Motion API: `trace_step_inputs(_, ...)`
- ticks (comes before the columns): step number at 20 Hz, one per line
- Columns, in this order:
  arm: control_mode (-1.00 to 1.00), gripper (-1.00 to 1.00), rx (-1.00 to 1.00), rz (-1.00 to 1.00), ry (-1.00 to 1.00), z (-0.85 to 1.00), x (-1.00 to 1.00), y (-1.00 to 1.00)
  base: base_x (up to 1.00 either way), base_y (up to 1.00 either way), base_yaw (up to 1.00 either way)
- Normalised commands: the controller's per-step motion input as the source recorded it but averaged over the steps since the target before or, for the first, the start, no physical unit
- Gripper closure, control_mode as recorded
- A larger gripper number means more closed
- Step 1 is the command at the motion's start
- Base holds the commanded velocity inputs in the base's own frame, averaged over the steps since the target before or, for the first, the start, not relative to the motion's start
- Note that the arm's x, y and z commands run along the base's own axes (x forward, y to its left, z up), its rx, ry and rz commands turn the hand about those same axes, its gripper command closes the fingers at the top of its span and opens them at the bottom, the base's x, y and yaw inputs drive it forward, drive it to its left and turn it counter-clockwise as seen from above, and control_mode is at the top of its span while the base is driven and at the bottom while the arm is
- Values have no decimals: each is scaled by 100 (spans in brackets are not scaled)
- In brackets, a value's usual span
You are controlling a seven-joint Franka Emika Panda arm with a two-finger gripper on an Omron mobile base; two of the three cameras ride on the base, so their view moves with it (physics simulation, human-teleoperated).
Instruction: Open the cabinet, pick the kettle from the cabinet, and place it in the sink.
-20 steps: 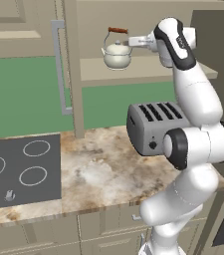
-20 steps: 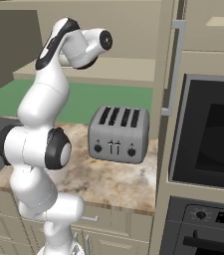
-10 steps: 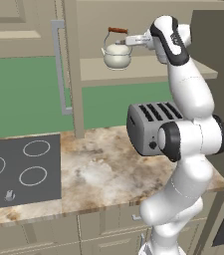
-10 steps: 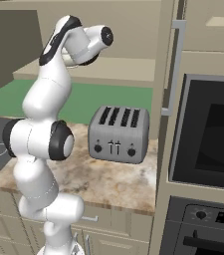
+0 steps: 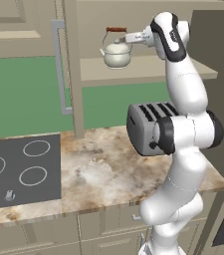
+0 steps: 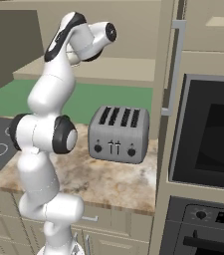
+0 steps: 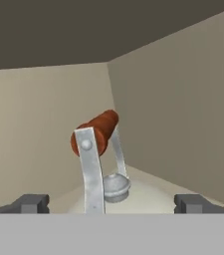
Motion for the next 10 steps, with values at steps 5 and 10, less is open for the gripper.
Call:
trace_step_inputs(5, -100, -100, 0, 3, 0, -3, 7, 13, 0, 0, 0)
trace_step_inputs(10, -100, 100, -1, 1, 0, -11, 0, 19, 0, 0, 0)
